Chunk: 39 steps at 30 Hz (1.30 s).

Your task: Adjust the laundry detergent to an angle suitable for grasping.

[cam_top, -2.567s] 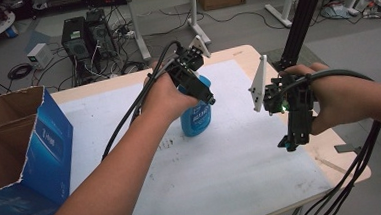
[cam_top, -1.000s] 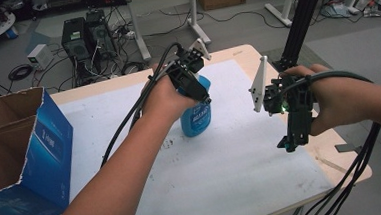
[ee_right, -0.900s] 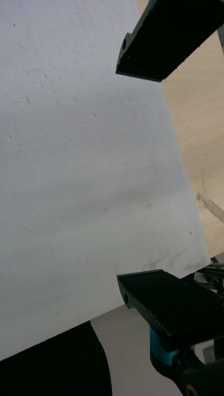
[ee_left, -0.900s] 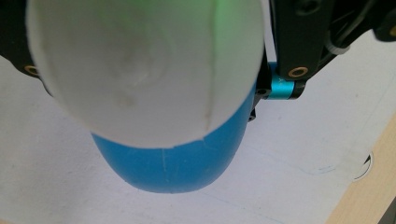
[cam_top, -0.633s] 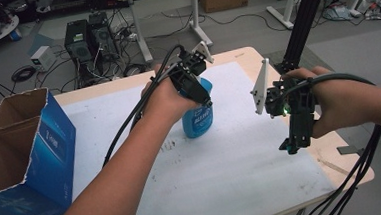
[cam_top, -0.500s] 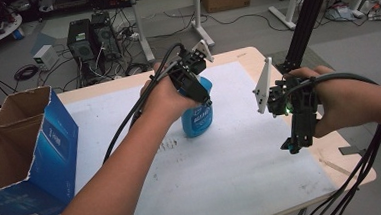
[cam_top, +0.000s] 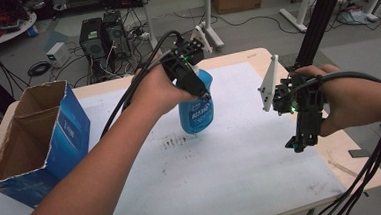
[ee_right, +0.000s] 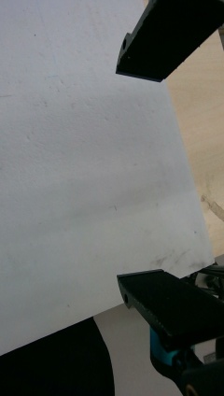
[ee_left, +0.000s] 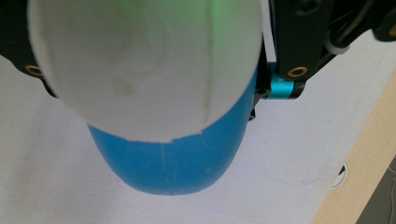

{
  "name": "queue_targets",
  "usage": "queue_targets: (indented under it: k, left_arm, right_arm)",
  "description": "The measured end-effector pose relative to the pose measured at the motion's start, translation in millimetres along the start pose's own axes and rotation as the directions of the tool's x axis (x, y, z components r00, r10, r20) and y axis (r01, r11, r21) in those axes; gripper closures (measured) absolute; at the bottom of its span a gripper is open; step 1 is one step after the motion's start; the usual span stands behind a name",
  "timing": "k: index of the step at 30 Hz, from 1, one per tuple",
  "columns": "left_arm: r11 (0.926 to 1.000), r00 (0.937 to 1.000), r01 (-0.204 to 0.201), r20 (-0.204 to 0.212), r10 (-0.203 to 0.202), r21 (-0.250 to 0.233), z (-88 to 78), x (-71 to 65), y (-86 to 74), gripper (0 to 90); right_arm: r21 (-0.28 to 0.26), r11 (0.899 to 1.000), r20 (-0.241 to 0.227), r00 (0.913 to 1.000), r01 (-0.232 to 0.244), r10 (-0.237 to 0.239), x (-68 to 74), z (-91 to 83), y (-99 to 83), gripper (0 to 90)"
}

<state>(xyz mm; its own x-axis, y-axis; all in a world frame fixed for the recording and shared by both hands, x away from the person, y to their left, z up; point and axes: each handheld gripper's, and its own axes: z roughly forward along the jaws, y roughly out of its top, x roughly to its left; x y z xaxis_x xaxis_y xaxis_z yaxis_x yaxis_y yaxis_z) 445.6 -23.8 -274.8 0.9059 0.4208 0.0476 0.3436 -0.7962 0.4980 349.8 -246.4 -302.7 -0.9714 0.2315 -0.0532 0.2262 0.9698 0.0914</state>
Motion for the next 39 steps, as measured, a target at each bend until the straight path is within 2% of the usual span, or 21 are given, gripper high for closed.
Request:
queue_targets:
  k: [6,11,13,15,19,24,29,30,31,34,35,36,37,39]
  left_arm:
    - [0.999,0.9982,-0.044,0.041,0.044,0.004,-20.1,0.6,-11.4,39.6]
    - [0.997,0.9946,-0.076,0.072,0.075,0.011,-30.2,0.0,-19.2,39.7]
    - [0.9937,0.989,-0.111,0.101,0.108,0.017,-36.9,-0.9,-25.5,39.6]
    - [0.9926,0.9863,-0.119,0.118,0.115,0.024,-41.5,-2.3,-30.0,39.7]
    - [0.983,0.9753,-0.18,0.136,0.174,0.034,-49.0,-8.3,-38.6,39.6]
    - [0.9756,0.9644,-0.218,0.16,0.211,0.027,-54.5,-13.3,-51.4,39.6]
    - [0.9611,0.9415,-0.275,0.209,0.265,0.024,-57.1,-16.3,-63.9,39.7]
    - [0.9611,0.9415,-0.275,0.209,0.265,0.024,-57.1,-16.3,-63.9,39.7]
    - [0.9521,0.9294,-0.305,0.224,0.294,0.019,-57.1,-18.5,-68.7,39.6]
    - [0.9336,0.9057,-0.358,0.251,0.342,0.02,-56.0,-21.1,-75.4,39.6]
    - [0.9288,0.8994,-0.37,0.258,0.353,0.02,-55.2,-21.9,-77.6,39.6]
    - [0.9288,0.8994,-0.37,0.258,0.353,0.02,-55.2,-21.9,-77.6,39.6]
    - [0.9213,0.8879,-0.388,0.275,0.368,0.019,-52.5,-23.1,-82.2,39.6]
    - [0.9133,0.8757,-0.407,0.293,0.384,0.019,-49.6,-23.9,-86.1,39.6]
  right_arm:
    - [-0.002,1.0,0.0,0.9999,0.012,-0.012,0.5,-1.0,5.8,1.3]
    - [0.003,1.0,0.0,0.9999,0.014,-0.014,1.6,0.5,10.2,1.3]
    - [0.001,1.0,-0.002,0.9998,0.02,-0.02,2.0,1.3,12.3,1.3]
    - [0.002,1.0,-0.003,0.9997,0.023,-0.023,2.5,1.7,14.6,1.2]
    - [-0.002,0.999,-0.003,0.9994,0.036,-0.036,2.9,2.5,19.8,1.2]
    - [-0.004,0.999,-0.004,0.999,0.044,-0.044,2.9,2.2,24.3,1.3]
    - [0.001,0.999,-0.005,0.9987,0.051,-0.051,3.7,3.8,27.5,1.3]
    - [0.001,0.999,-0.005,0.9987,0.051,-0.051,3.7,3.8,27.5,1.3]
    - [-0.003,0.999,-0.005,0.9988,0.048,-0.048,4.8,4.2,28.9,1.3]
    - [-0.003,0.998,-0.007,0.9983,0.058,-0.058,5.7,4.4,31.2,1.2]
    - [-0.004,0.998,-0.006,0.9981,0.062,-0.062,6.0,4.6,31.8,1.2]
    - [-0.004,0.998,-0.006,0.9981,0.062,-0.062,6.0,4.6,31.8,1.2]
    - [-0.007,0.998,-0.008,0.9977,0.067,-0.067,6.2,4.9,32.4,1.3]
    - [-0.003,0.998,-0.007,0.9978,0.066,-0.066,7.2,4.6,33.4,1.3]
